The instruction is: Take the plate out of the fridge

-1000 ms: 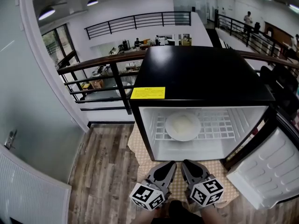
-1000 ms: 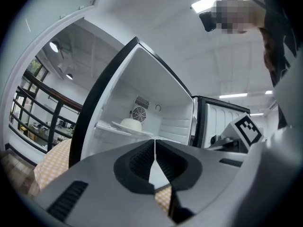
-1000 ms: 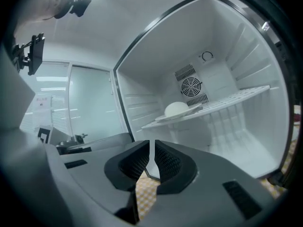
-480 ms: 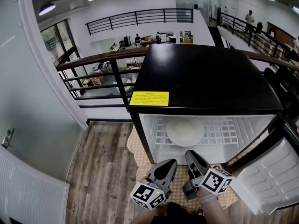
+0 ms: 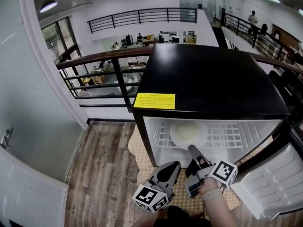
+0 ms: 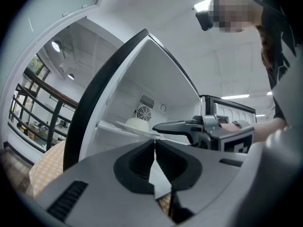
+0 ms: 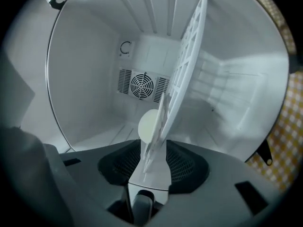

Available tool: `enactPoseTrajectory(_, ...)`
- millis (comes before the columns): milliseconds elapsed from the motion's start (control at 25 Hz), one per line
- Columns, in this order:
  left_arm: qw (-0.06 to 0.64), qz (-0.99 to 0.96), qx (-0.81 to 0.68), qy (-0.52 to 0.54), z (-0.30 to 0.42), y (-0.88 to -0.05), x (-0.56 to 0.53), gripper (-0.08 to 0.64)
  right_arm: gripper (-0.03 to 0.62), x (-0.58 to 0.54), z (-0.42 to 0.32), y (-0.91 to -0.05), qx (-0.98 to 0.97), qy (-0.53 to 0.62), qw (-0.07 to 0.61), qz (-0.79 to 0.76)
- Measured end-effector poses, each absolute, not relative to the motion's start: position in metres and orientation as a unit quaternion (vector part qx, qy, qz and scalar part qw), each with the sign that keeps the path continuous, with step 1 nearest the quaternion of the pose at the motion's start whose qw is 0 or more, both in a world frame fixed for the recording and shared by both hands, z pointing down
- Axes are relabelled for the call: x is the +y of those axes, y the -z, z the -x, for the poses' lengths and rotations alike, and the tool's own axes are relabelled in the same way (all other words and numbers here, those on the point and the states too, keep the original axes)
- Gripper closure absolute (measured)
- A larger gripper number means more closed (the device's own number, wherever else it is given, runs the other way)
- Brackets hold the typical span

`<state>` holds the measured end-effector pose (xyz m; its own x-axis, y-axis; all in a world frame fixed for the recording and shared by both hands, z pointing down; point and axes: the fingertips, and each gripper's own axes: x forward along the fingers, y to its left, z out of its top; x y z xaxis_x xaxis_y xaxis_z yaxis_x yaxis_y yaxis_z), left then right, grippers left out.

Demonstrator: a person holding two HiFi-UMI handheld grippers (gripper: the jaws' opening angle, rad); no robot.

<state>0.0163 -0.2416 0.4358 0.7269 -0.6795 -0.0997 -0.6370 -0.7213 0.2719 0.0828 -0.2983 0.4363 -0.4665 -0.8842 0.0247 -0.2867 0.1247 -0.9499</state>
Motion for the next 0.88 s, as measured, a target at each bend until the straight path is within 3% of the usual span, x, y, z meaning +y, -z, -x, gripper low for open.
enactPoseTrajectory(880,0.116,-0.923,-0.355,0.090,-0.0117,-0.4407,-0.2363,0.543,0.494,-0.3006,-0.0855,-0.4433,0.618,0.573,0.339,0.418)
